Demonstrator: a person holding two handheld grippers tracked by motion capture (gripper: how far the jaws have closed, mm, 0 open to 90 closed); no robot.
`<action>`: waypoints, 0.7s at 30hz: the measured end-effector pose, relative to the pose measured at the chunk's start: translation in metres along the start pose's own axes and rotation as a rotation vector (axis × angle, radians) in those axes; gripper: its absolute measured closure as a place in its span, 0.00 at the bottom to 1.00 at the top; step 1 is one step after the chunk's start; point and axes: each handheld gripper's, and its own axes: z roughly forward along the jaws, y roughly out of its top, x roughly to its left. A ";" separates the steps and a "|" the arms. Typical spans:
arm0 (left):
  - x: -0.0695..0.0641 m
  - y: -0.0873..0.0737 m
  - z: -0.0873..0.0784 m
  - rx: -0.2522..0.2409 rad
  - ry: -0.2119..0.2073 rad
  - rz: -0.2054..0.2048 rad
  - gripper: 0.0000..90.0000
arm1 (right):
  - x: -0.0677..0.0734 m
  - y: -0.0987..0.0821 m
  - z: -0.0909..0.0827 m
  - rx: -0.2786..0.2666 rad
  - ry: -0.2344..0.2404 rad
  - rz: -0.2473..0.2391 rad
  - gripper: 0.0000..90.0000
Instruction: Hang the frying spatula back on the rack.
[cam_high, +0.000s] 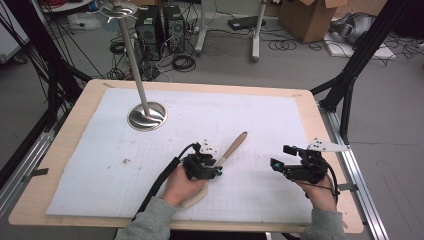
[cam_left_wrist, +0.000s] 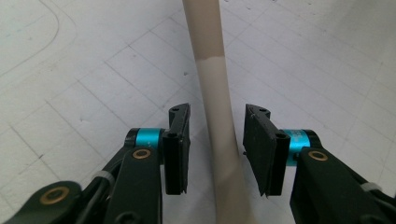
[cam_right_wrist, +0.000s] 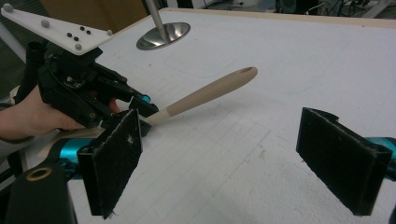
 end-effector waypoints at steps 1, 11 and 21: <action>-0.001 0.000 0.000 -0.002 0.001 0.000 0.70 | 0.000 0.000 0.000 -0.001 0.001 -0.002 0.15; -0.003 0.000 0.000 0.007 0.007 0.007 0.82 | 0.000 0.000 0.001 0.008 0.002 -0.007 0.15; -0.009 0.000 -0.001 0.009 0.009 0.041 0.86 | 0.000 0.000 0.002 0.011 0.002 -0.006 0.15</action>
